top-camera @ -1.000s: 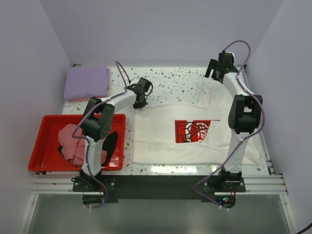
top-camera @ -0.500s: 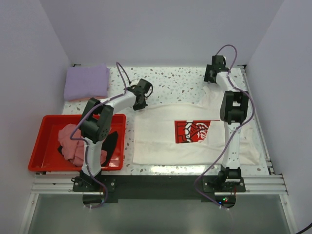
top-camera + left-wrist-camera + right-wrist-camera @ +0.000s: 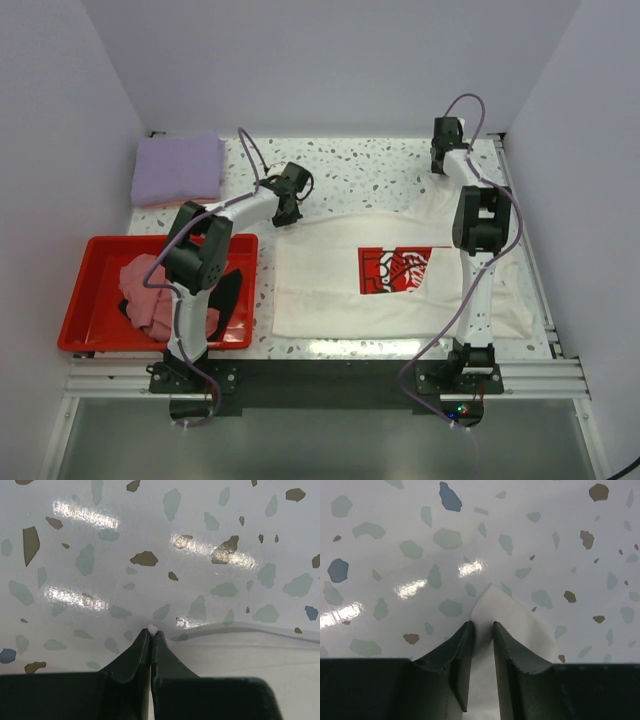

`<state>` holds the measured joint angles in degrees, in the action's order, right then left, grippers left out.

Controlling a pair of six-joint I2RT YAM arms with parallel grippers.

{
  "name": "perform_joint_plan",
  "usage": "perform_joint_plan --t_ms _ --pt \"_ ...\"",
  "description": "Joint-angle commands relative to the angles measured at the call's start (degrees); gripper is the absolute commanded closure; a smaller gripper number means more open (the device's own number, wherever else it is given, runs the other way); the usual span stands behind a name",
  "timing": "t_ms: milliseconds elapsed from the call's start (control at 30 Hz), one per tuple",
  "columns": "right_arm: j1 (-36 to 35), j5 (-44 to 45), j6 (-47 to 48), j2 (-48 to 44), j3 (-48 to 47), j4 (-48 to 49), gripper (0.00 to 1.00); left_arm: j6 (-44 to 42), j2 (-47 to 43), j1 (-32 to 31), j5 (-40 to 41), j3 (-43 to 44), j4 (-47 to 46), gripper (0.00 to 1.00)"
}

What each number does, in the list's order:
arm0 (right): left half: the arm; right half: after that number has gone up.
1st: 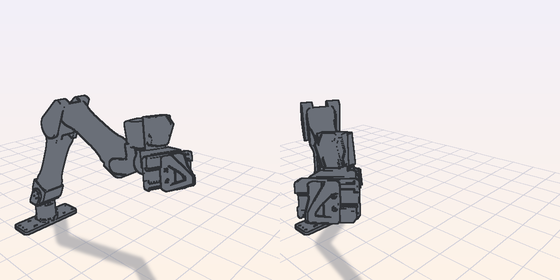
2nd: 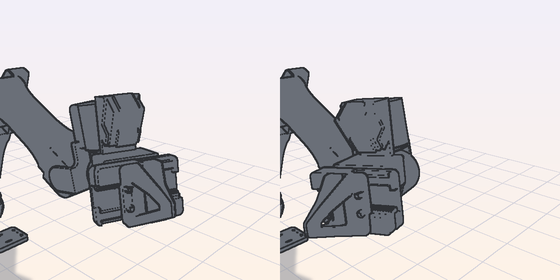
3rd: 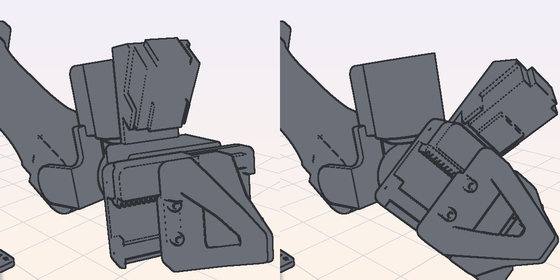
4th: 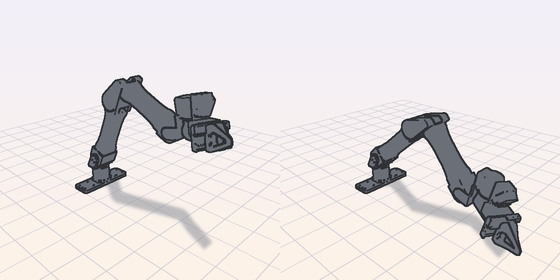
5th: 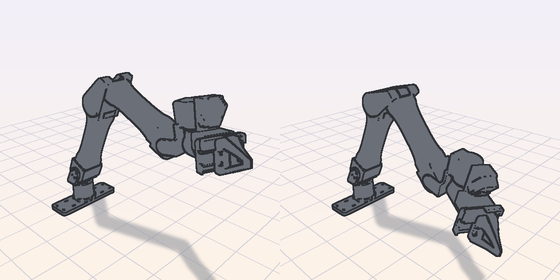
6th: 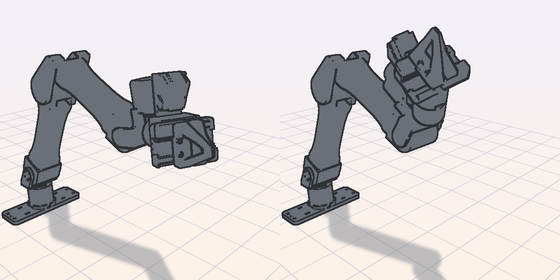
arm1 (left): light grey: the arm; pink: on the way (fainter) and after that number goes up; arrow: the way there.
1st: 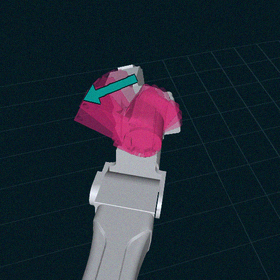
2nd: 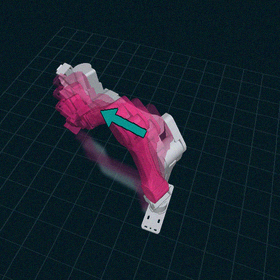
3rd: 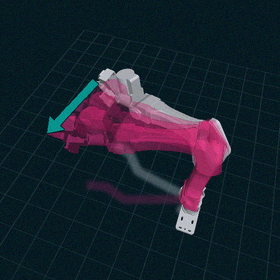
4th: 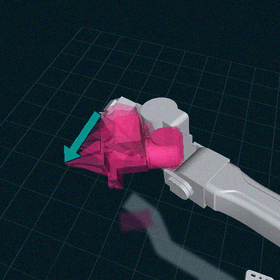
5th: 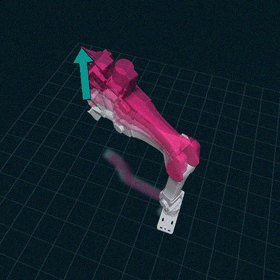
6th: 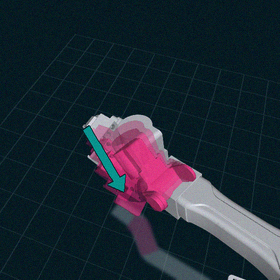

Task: Fold and stack the t-shirts
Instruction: Fold the tshirt

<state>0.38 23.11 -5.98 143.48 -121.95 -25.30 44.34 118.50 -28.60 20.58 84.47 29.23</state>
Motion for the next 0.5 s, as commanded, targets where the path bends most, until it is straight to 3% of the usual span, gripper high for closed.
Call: perform_joint_plan --t_ms 0,167,300,467 --pt "0.3 3.7 0.9 -3.2 2.2 -2.3 0.74 -0.4 -2.7 -0.2 1.0 0.1 -0.8 1.00" --pt "0.4 2.3 0.2 -4.0 3.2 -1.8 1.00 -0.4 -3.0 -0.2 0.9 0.1 -0.8 1.00" --pt "0.4 -0.1 -1.7 -7.2 5.0 0.0 1.00 -0.5 -3.5 -0.3 0.9 0.3 -0.9 1.00" --pt "0.4 -2.5 -2.8 -17.8 17.8 11.7 1.00 -0.5 -4.9 -1.0 1.0 -0.3 -1.5 1.00"
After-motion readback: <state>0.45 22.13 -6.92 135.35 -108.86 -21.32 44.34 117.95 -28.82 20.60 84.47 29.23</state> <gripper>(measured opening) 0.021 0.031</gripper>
